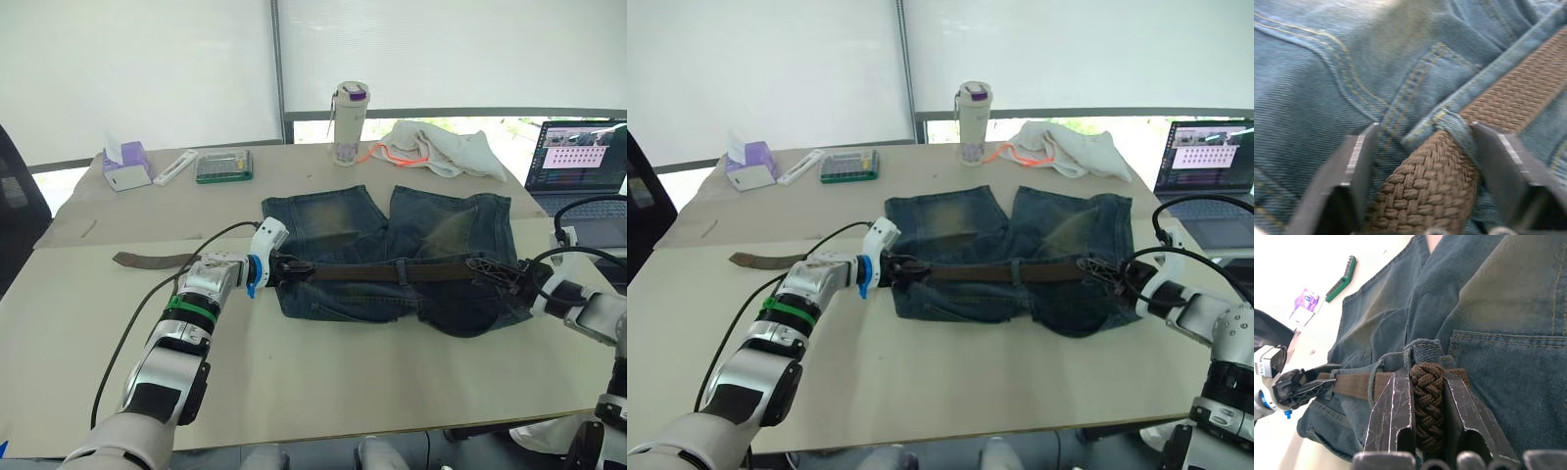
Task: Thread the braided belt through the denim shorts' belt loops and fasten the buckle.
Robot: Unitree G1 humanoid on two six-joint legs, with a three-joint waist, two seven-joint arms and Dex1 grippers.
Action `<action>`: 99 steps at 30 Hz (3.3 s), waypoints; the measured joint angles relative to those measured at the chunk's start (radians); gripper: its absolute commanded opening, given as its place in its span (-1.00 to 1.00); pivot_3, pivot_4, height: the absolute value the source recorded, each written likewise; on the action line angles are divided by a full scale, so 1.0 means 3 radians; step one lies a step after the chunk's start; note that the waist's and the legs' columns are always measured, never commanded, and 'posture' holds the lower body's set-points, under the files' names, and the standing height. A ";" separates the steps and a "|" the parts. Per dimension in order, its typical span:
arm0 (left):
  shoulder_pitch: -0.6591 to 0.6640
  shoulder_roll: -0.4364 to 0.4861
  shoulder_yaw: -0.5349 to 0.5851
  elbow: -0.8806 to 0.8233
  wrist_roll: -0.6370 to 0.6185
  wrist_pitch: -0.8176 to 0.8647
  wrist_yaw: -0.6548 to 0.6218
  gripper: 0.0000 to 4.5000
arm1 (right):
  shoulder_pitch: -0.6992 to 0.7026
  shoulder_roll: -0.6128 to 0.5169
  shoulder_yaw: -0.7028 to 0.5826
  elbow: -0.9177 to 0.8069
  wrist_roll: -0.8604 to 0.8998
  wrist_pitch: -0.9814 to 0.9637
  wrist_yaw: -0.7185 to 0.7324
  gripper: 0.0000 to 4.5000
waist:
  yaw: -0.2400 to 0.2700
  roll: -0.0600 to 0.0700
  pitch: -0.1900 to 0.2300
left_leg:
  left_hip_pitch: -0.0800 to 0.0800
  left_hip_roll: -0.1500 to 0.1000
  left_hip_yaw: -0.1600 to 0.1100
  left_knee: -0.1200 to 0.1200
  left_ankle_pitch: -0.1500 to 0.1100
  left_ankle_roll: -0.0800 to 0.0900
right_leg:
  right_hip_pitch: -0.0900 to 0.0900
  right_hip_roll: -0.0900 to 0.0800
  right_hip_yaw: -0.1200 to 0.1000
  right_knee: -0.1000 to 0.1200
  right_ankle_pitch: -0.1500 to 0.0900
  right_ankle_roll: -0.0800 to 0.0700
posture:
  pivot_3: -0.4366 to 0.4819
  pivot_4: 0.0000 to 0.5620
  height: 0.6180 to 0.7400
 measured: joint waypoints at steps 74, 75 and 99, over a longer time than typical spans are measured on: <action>0.1362 0.1432 0.0262 -0.2786 -0.1025 -0.0224 -0.0885 0.97 | 0.0042 -0.0649 0.2338 -0.0679 -0.1051 -0.2175 0.0794 0.94 | 0.0051 -0.0001 0.0009 | 0.0009 0.0007 0.0005 0.0005 -0.0006 0.0009 | -0.0002 0.0000 -0.0005 -0.0008 -0.0006 -0.0007 | -0.05 -0.47 1.00; 0.1367 0.1419 0.0263 -0.2796 -0.1025 -0.0216 -0.0850 0.97 | 0.0010 -0.0611 0.2402 -0.0576 -0.1131 -0.2165 0.0782 0.94 | 0.0047 -0.0002 0.0009 | 0.0009 0.0007 0.0006 0.0005 -0.0006 0.0009 | -0.0003 0.0000 -0.0004 -0.0008 -0.0006 -0.0007 | -0.05 -0.47 1.00; 0.1734 0.1333 0.0349 -0.3275 -0.1094 0.0026 -0.0363 0.99 | -0.0453 0.0478 0.1722 0.1363 -0.1888 -0.3186 -0.0242 0.98 | 0.0018 0.0004 0.0005 | 0.0015 0.0007 0.0012 0.0003 -0.0004 0.0006 | -0.0001 0.0000 0.0005 -0.0002 -0.0004 -0.0010 | -0.05 -0.47 1.00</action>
